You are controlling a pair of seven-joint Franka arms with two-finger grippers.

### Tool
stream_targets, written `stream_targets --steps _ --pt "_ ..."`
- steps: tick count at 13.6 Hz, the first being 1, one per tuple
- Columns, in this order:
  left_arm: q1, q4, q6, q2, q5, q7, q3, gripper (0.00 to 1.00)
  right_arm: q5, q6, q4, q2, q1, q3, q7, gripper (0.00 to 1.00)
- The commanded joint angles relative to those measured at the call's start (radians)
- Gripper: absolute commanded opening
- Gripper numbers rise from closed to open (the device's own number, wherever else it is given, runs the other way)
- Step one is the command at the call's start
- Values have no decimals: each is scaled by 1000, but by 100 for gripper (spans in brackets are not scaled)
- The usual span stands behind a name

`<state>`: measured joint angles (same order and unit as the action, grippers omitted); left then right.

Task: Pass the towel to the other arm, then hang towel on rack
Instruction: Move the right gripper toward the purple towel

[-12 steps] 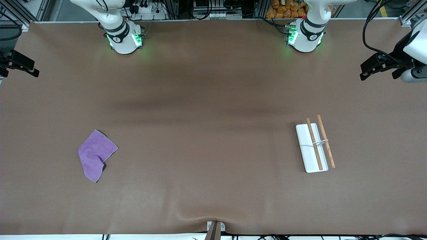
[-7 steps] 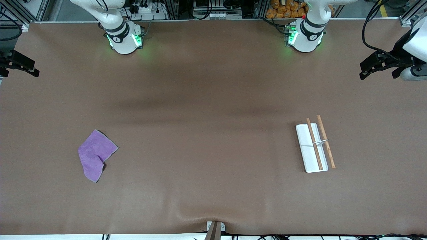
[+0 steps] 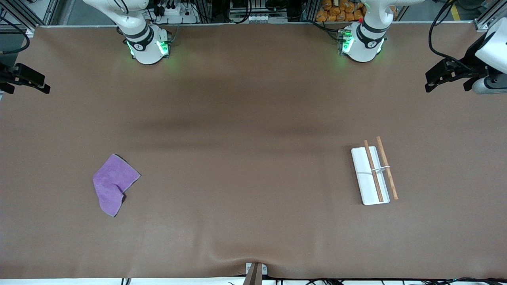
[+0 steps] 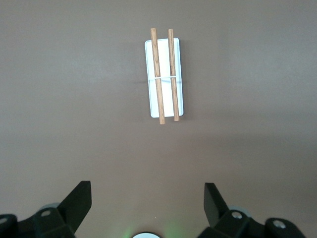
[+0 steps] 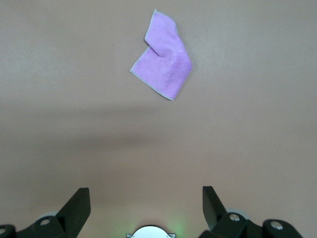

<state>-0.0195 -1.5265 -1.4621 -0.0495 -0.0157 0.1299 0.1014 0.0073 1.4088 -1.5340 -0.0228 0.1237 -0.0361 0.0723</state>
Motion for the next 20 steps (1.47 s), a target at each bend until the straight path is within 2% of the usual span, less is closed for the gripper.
stream_targets --steps 1,5,11,15,20 --pt "-3 2 17 -18 0 -15 -9 100 3 1 5 44 27 -10 14 100" --pt "-3 -1 19 -24 0 -16 -6 100 3 19 14 131 60 -10 0 100" --pt "-3 -1 16 -23 0 -16 -2 100 7 228 24 303 139 -10 1 100" --pt "-3 -3 14 -21 3 -22 -2 100 -10 357 116 464 134 -10 26 100" --pt "-11 -4 -3 -13 2 -22 -2 100 -38 492 120 572 103 -11 165 100"
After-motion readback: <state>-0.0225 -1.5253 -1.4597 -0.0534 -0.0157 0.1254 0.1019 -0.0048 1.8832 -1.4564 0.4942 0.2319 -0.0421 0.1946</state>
